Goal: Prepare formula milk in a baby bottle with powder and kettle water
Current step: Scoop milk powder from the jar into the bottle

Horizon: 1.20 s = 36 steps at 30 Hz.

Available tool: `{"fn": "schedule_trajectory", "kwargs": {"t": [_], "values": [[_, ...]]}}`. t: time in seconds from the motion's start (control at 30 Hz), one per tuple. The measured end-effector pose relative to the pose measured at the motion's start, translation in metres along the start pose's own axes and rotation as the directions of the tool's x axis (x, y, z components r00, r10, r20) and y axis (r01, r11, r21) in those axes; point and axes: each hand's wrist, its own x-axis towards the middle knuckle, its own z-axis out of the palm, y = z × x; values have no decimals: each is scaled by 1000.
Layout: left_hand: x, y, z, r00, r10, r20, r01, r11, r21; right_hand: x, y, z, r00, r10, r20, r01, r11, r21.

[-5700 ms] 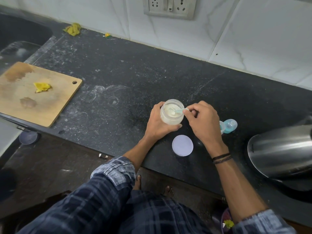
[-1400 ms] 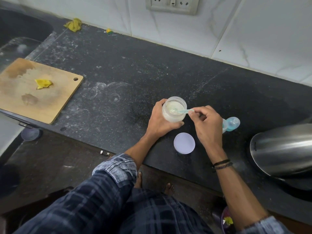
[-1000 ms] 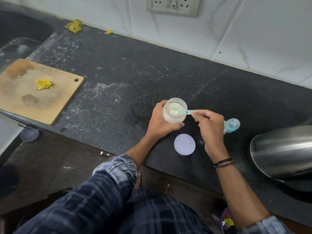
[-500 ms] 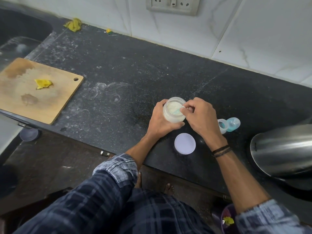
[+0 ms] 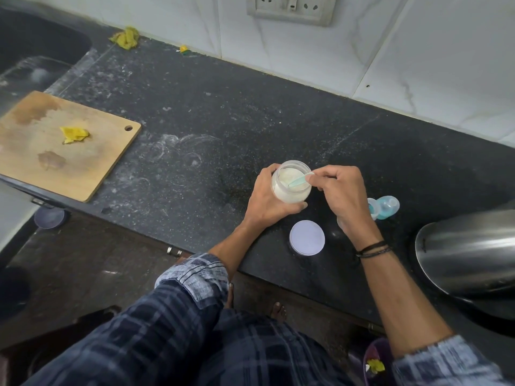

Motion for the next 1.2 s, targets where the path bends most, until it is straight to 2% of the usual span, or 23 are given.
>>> {"fn": "schedule_trajectory", "kwargs": {"t": [0.23, 0.43, 0.77, 0.97, 1.2], "values": [[-1, -1, 1, 1000, -22, -5, 22, 1000, -1, -2, 2, -4, 998, -3, -56, 11, 989, 148], [-1, -3, 1, 999, -37, -3, 37, 999, -4, -8, 12, -8, 971, 174, -164, -111, 936, 332], [1, -6, 2, 999, -50, 18, 50, 999, 0, -22, 30, 2, 964, 167, -205, -94, 942, 324], [-2, -4, 1, 996, -79, 36, 80, 996, -48, -23, 30, -2, 940, 292, -174, -172, 850, 498], [-15, 2, -10, 986, -90, 144, 107, 987, -120, -28, 30, -14, 918, 384, -98, -216, 693, 688]]}}
